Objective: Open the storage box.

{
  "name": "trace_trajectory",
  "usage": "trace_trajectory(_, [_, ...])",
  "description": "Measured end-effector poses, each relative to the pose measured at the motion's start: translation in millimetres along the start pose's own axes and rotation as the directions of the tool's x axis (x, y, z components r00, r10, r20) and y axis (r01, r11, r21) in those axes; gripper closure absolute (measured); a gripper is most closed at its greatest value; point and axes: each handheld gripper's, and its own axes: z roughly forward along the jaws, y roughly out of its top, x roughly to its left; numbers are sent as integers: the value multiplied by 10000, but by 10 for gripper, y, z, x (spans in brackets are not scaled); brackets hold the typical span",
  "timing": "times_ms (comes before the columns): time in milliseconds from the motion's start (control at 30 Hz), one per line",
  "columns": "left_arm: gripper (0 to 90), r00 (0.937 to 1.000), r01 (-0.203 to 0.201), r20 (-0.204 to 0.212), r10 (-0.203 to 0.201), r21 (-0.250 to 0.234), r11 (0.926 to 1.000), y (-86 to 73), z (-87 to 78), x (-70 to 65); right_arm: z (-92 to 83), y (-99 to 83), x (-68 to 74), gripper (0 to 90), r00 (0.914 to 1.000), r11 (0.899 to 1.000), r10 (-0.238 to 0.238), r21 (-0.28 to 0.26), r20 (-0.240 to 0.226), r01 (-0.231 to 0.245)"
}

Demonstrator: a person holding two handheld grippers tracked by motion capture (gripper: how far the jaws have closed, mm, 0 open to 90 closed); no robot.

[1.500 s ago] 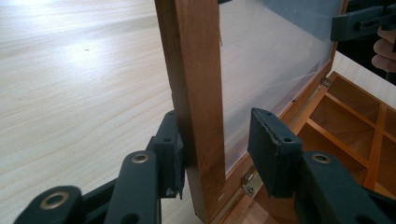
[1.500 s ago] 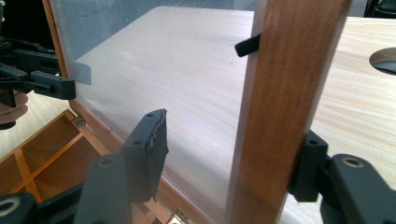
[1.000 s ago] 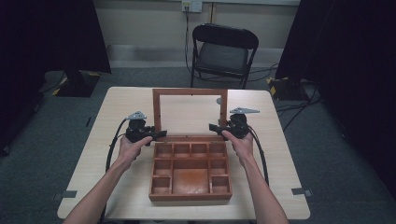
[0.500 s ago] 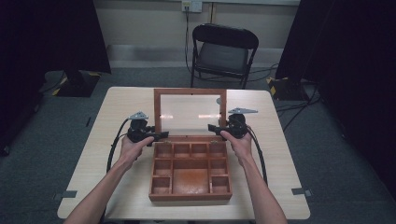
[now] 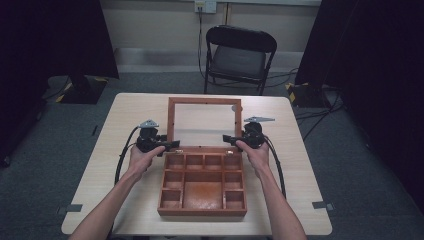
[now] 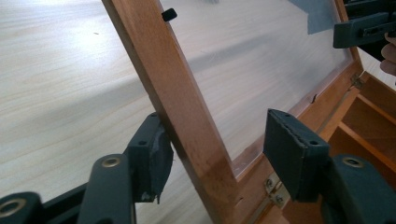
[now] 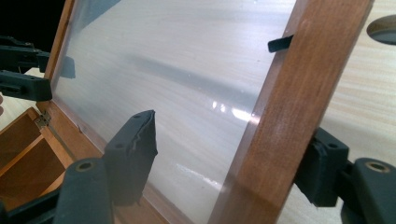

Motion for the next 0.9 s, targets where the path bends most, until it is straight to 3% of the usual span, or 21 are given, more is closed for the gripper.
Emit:
trace_trajectory(367, [435, 9992, 320, 244, -326, 226, 9992, -28, 17, 71, 79, -30, -20, 235, 9995, 9994, 310, 176, 92, -311])
trace_trajectory(533, [424, 9992, 388, 94, -391, 273, 9989, -47, 4, 101, 136, -62, -48, 200, 9982, 9979, 597, 258, 86, -599])
trace_trajectory(767, [408, 9951, 950, 237, -957, 282, 9951, -89, 20, 159, 155, -91, -79, 178, 9967, 9964, 677, 483, 457, -699])
trace_trajectory(833, [419, 9986, 512, -105, -509, 359, 9980, -77, 9, 139, 152, -94, -83, 150, 9962, 9958, 687, 565, 534, -717])
trace_trajectory(900, [423, 9984, 566, 62, -568, 318, 9979, -71, 1, 125, 173, -119, -110, 135, 9945, 9916, 790, 973, 686, -855])
